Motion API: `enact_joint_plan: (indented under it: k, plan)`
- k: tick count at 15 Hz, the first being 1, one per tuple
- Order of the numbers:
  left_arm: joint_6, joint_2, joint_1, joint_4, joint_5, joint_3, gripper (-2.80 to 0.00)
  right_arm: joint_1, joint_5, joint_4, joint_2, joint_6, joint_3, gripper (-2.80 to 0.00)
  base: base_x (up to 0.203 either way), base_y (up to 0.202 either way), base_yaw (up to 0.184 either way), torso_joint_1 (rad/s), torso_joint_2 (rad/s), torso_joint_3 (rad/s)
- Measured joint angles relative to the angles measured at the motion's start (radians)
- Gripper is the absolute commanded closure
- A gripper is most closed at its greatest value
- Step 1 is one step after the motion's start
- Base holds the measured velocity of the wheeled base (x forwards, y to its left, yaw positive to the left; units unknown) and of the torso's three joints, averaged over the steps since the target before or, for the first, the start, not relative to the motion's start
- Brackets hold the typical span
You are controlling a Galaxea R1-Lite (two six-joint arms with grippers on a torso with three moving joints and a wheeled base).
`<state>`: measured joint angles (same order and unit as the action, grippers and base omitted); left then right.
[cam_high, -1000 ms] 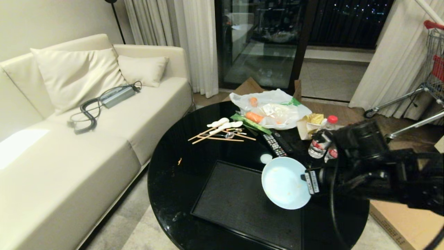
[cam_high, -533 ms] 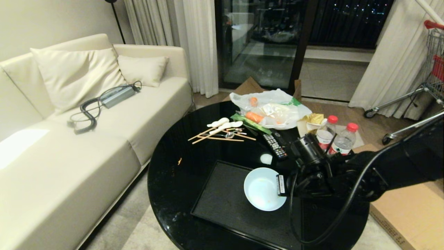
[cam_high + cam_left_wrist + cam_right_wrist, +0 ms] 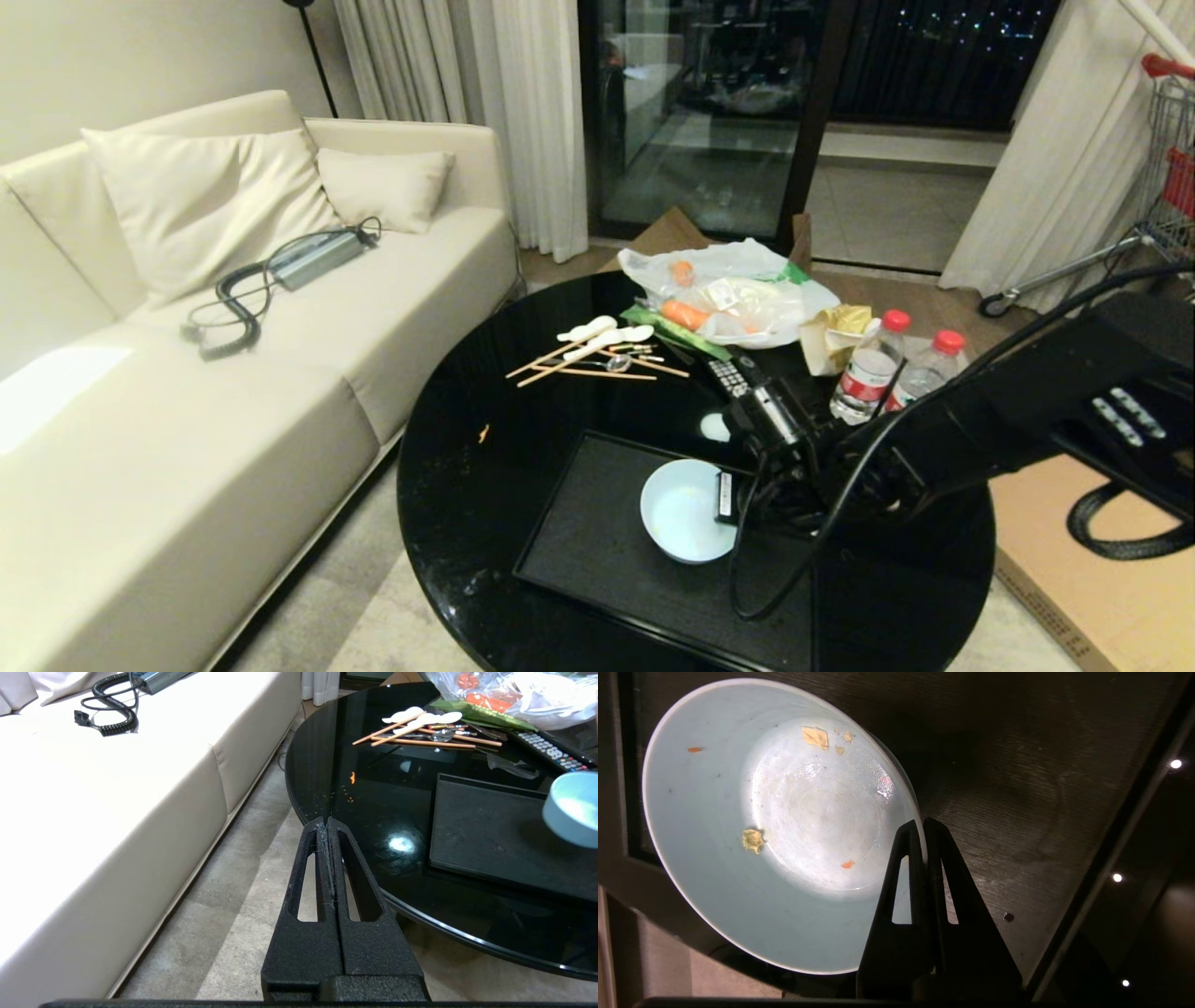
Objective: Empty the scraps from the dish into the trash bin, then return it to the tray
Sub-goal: Put the bowl back to the table
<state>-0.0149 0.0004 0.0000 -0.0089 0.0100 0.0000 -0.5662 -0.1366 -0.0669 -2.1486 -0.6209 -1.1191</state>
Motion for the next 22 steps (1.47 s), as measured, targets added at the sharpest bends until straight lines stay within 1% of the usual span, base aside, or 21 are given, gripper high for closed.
enact_joint_plan:
  k: [6,12,22]
  plan:
    - [0.0,0.0,0.0,0.0,0.0,0.0,0.0,0.013,-0.002,-0.012,-0.071,-0.032,-0.009,0.0,0.0,0.0,0.0,0.0,0.0,0.0]
    - [0.0,0.0,0.0,0.0,0.0,0.0,0.0,0.036,-0.001,-0.039,-0.109,-0.035,-0.014,0.0,0.0,0.0,0.0,0.0,0.0,0.0]
    - [0.0,0.0,0.0,0.0,0.0,0.0,0.0,0.042,0.0,-0.043,-0.138,-0.037,-0.024,0.0,0.0,0.0,0.0,0.0,0.0,0.0]
